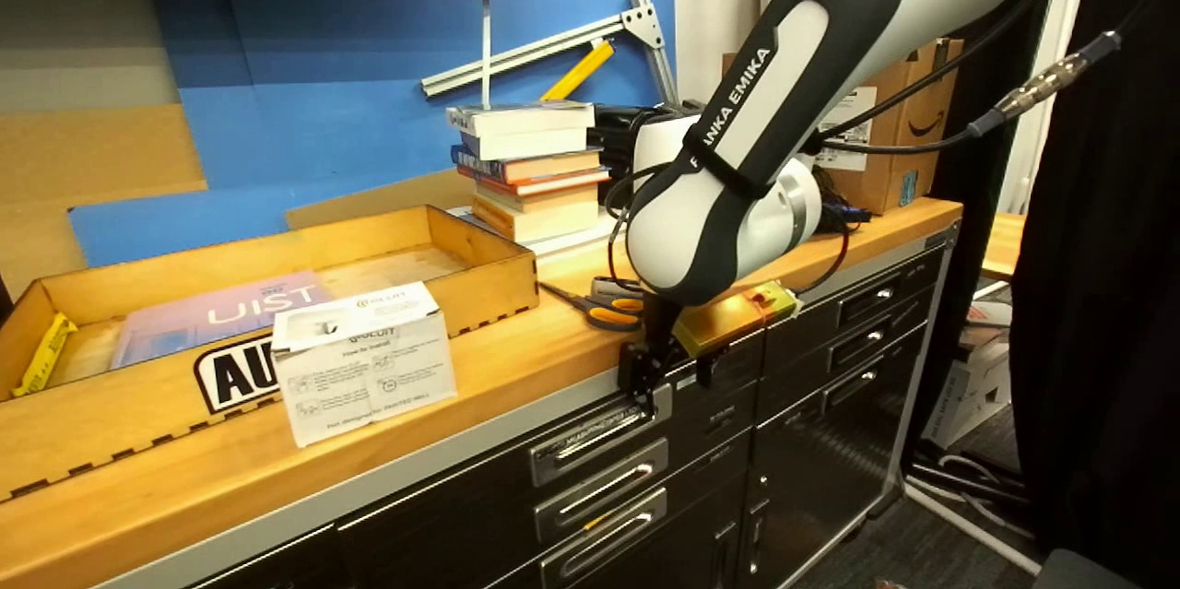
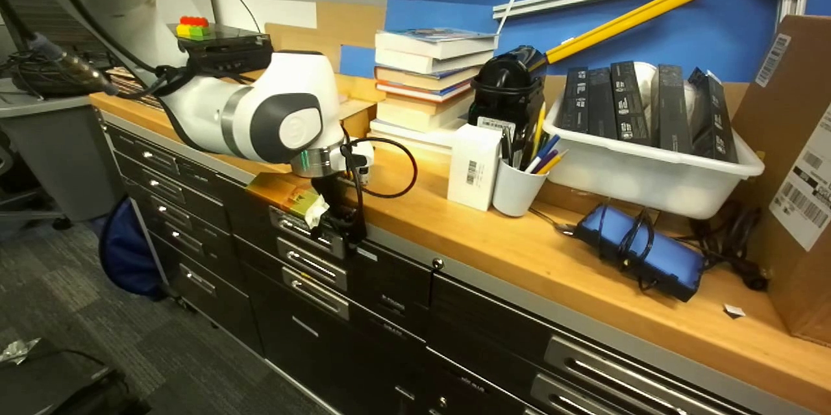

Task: Pick up the blue object from the counter and put it in the open drawer and close it

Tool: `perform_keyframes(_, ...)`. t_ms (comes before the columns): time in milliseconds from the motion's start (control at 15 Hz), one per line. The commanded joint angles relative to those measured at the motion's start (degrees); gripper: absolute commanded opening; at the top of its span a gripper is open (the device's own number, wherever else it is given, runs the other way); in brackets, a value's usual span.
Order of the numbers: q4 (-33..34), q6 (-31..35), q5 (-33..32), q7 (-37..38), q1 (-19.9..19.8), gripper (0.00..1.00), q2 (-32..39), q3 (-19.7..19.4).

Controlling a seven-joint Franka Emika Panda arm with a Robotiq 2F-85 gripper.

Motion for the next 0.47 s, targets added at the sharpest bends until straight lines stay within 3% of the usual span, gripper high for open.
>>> perform_keyframes(0,-4.5,-0.8,1.5,-3.1,-0.5,1.00,-7.2,0.5)
perform_keyframes(200,-9.3,-5.3,3.0,-5.6,-1.1,1.00,-16.3,0.6)
perform_keyframes(267,-4.2,-2.7,1.3,-2.8,-0.5,1.00,-7.7,0.3)
perform_keyframes(400,-6.9,-4.9,1.8,-3.8,-1.0,1.00,-12.9,0.5)
